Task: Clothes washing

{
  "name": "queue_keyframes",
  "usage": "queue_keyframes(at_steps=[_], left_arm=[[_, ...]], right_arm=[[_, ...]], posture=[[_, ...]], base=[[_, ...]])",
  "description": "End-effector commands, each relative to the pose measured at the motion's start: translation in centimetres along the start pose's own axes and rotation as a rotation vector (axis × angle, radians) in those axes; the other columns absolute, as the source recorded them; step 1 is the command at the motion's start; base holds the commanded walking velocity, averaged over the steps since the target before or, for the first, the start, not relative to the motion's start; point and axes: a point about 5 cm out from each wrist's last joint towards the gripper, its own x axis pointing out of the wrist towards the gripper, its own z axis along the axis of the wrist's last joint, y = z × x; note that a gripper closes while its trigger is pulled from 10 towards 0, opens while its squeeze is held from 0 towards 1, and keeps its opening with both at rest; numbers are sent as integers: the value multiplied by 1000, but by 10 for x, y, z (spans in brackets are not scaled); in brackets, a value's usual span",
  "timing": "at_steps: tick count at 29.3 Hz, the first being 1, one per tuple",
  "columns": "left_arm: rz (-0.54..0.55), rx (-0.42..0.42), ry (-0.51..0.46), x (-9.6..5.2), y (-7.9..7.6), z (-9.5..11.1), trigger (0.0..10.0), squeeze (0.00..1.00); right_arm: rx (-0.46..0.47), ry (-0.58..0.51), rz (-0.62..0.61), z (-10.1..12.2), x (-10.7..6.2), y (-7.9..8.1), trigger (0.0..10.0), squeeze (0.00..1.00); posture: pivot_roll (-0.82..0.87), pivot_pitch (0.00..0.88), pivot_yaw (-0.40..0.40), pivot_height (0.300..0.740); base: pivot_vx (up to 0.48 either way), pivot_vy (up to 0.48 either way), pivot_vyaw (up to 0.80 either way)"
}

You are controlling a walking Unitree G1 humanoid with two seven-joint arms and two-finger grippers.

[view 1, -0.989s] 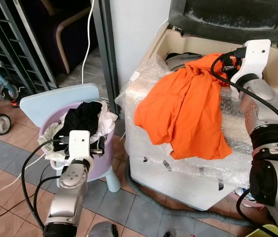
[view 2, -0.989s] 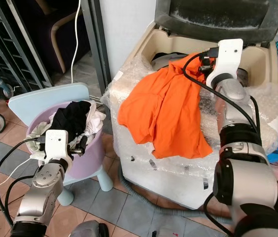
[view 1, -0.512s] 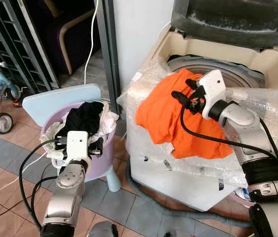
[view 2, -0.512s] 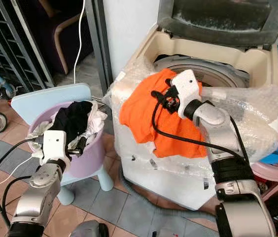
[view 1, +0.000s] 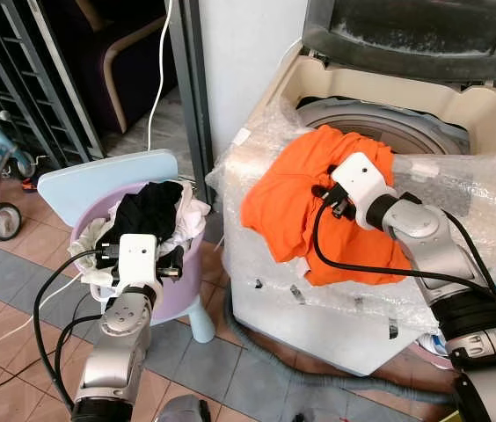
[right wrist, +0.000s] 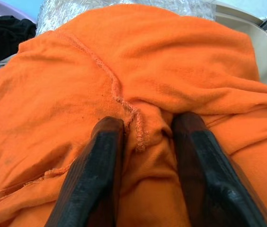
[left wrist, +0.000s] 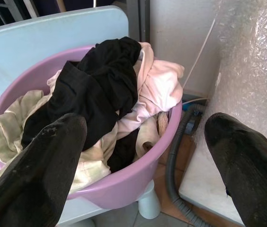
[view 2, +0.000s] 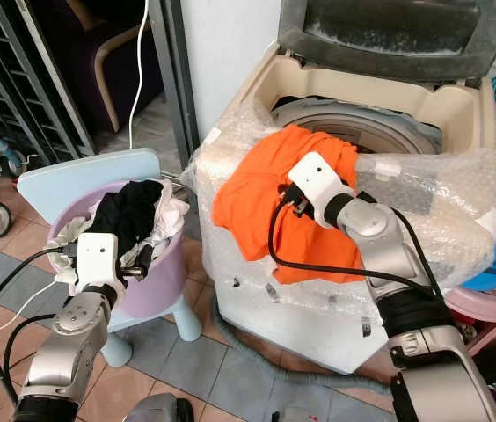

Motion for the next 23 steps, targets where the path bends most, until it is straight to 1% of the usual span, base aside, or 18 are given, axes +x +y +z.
queue_keyframes(at_steps=[1, 4, 7, 9, 10, 12, 13, 14, 15, 16, 17, 18, 20, 21, 22, 23], left_arm=[[6, 11, -8, 0, 2, 4, 10000, 0], [6, 11, -7, 0, 2, 4, 10000, 0], [6, 11, -4, 1, 1, 4, 10000, 0], [6, 11, -4, 1, 1, 3, 10000, 0], [5, 12, -3, 1, 1, 3, 10000, 0], [5, 12, -2, 1, 1, 3, 10000, 0], [5, 13, -2, 1, 1, 3, 10000, 0], [5, 13, -2, 1, 1, 3, 10000, 0], [4, 16, -2, 1, 1, 3, 10000, 0], [4, 16, -2, 1, 1, 3, 10000, 0], [4, 19, -3, 1, 0, 3, 10000, 0], [4, 19, -3, 1, 0, 3, 10000, 0], [4, 19, -2, 2, 0, 3, 10000, 0], [4, 19, -2, 2, -1, 3, 10000, 0], [4, 19, -3, 2, -1, 3, 10000, 0], [5, 19, -3, 2, -1, 3, 10000, 0]], right_arm=[[29, 80, 1, -15, -1, 2, 0, 0], [69, 85, -25, -13, 2, -4, 0, 0], [167, 98, -96, -9, 5, -24, 0, 0], [202, 102, -123, -7, 6, -31, 0, 0], [239, 104, -155, -5, 7, -38, 0, 0], [272, 105, -183, -3, 7, -45, 0, 0], [294, 102, -223, -1, 7, -53, 0, 0], [294, 102, -223, -1, 7, -53, 0, 0], [374, 47, -373, 13, 5, -79, 0, 0], [374, 47, -373, 13, 5, -79, 0, 0], [447, -39, -513, 27, 0, -102, 0, 0], [506, -136, -654, 41, -9, -123, 0, 0], [573, -243, -801, 54, -23, -144, 0, 0], [583, -261, -813, 55, -25, -146, 0, 0], [576, -291, -871, 59, -30, -151, 0, 0], [551, -289, -903, 59, -32, -153, 0, 0]], posture=[[-53, 21, 36, 740], [-53, 21, 36, 740], [-51, 21, 34, 740], [-51, 20, 34, 740], [-51, 20, 34, 740], [-49, 19, 32, 740], [-48, 18, 31, 740], [-48, 18, 31, 740], [-50, 19, 32, 740], [-50, 19, 32, 740], [-48, 17, 30, 740], [-48, 17, 30, 740], [-49, 16, 28, 740], [-49, 16, 28, 740], [-49, 16, 28, 740], [-47, 15, 24, 740]], base=[[0, 0, 0], [0, 0, 0], [0, 0, 0], [0, 0, 0], [0, 0, 0], [0, 0, 0], [0, 0, 0], [0, 0, 0], [0, 0, 0], [0, 0, 0], [0, 0, 0], [0, 0, 0], [0, 0, 0], [0, 0, 0], [0, 0, 0], [0, 0, 0]])
